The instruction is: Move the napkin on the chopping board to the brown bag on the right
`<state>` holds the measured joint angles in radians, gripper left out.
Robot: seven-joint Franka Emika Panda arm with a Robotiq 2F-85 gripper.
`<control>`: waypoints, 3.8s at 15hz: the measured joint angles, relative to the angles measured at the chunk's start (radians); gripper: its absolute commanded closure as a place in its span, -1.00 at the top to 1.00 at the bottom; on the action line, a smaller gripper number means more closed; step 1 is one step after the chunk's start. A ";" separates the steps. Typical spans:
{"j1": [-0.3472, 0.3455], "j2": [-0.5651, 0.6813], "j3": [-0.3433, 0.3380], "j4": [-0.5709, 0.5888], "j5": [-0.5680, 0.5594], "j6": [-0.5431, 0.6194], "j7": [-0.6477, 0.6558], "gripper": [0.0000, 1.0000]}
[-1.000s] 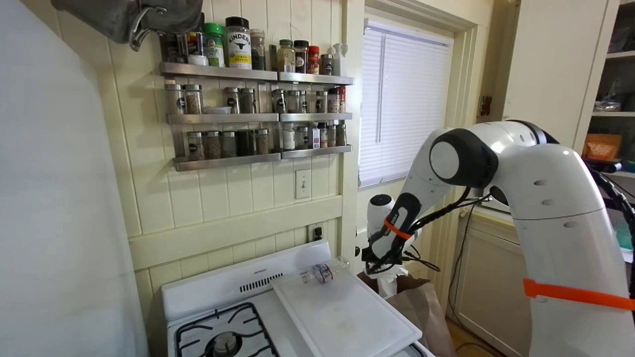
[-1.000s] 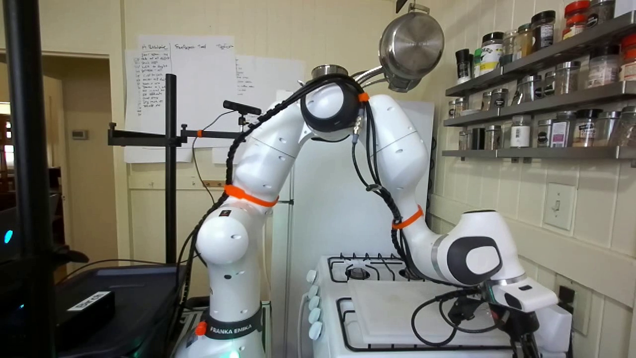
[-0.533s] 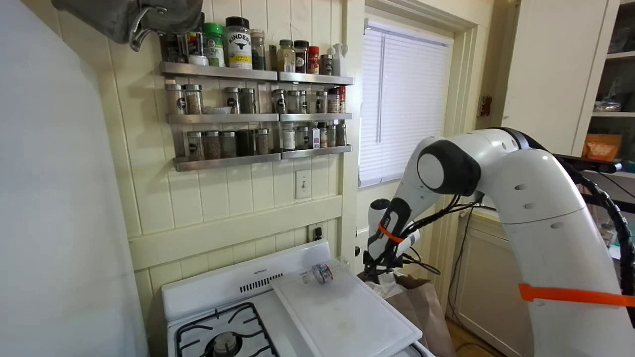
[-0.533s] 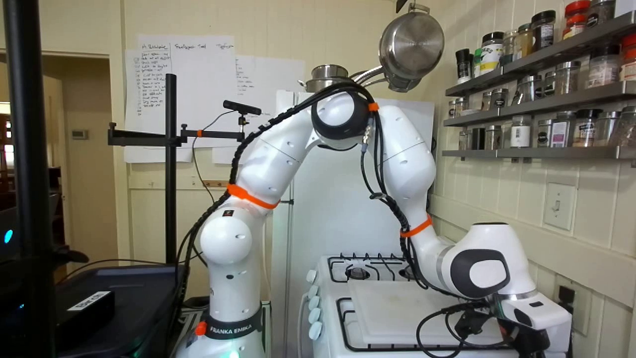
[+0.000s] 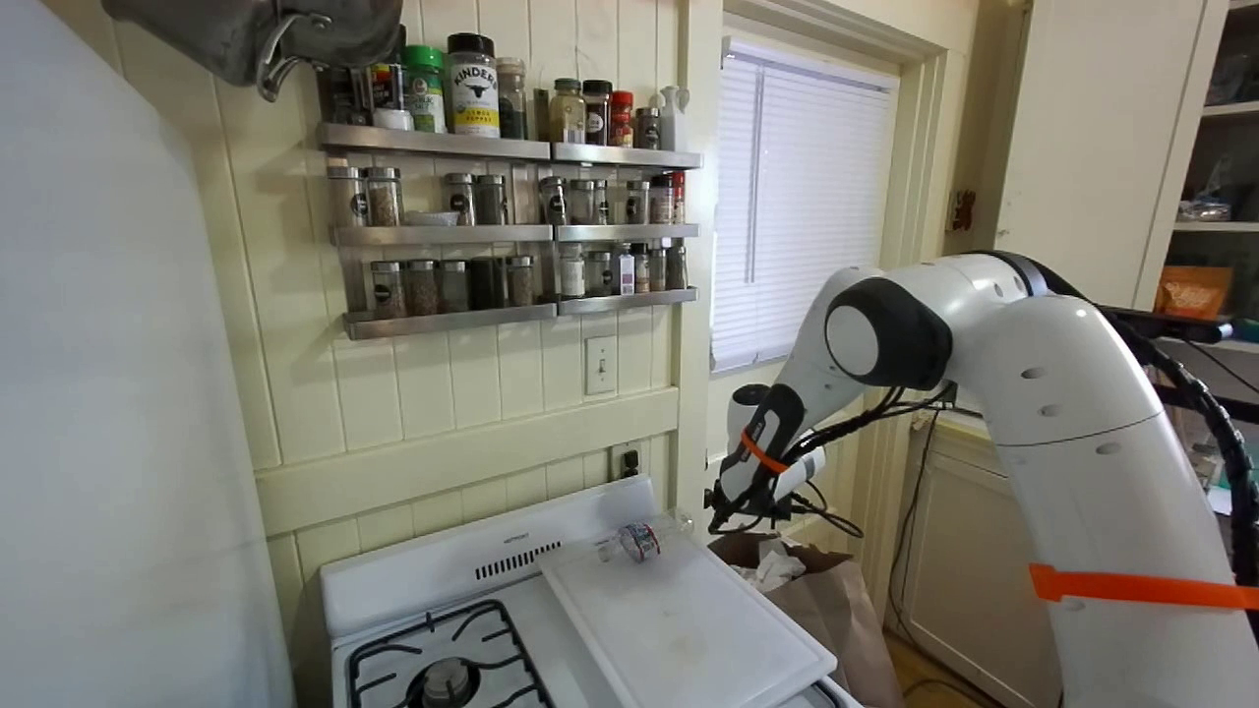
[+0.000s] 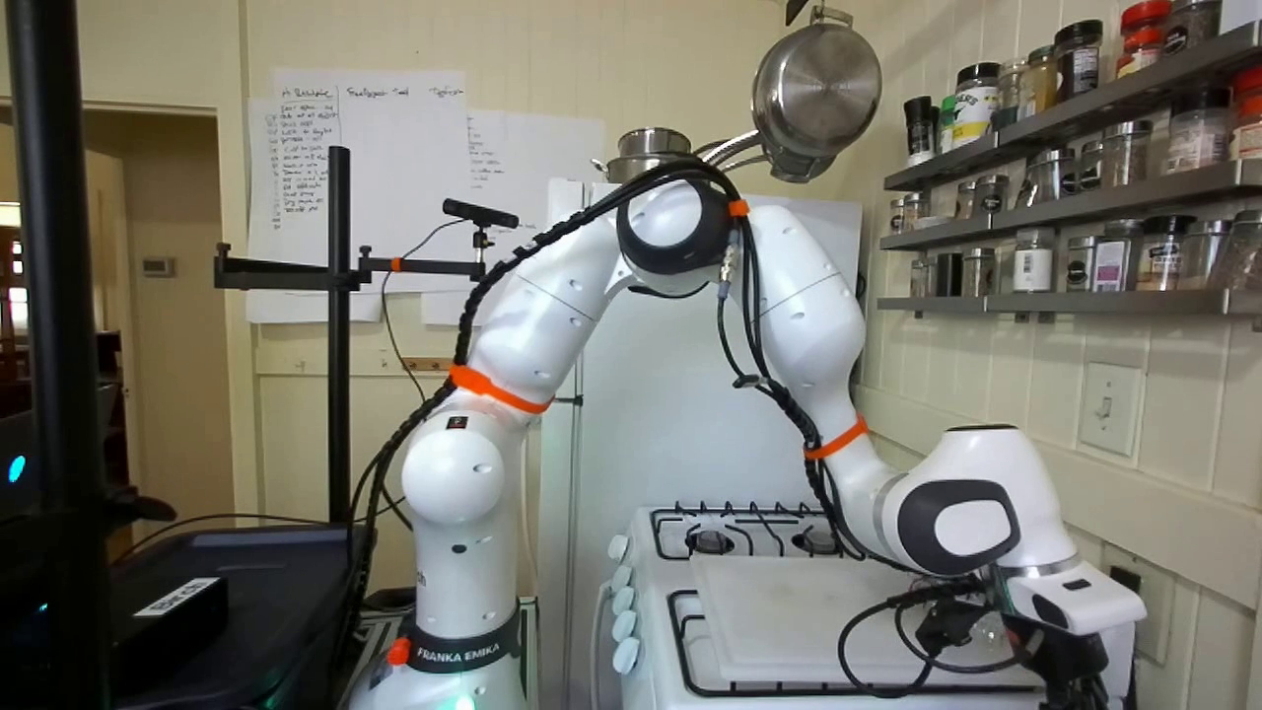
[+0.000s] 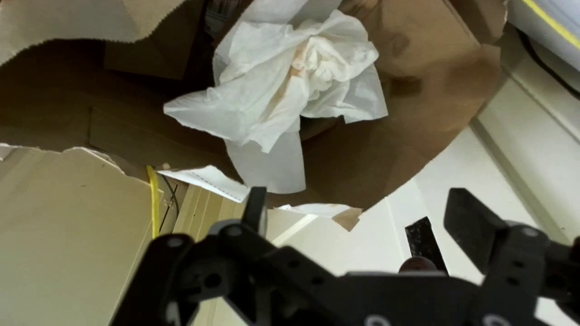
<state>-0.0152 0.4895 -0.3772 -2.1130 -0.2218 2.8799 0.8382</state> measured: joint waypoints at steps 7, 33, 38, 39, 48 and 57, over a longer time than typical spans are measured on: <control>0.145 -0.107 -0.143 0.030 -0.026 -0.148 0.144 1.00; 0.077 -0.201 0.205 0.010 0.020 -0.401 0.503 1.00; 0.059 -0.182 0.225 0.008 0.085 -0.371 0.452 1.00; 0.056 -0.177 0.228 0.008 0.096 -0.363 0.441 1.00; 0.046 -0.175 0.238 0.008 0.160 -0.329 0.344 1.00; -0.014 -0.287 0.291 -0.011 0.276 -0.334 -0.077 1.00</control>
<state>-0.0289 0.2026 -0.0865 -2.1243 0.0539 2.5458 0.7616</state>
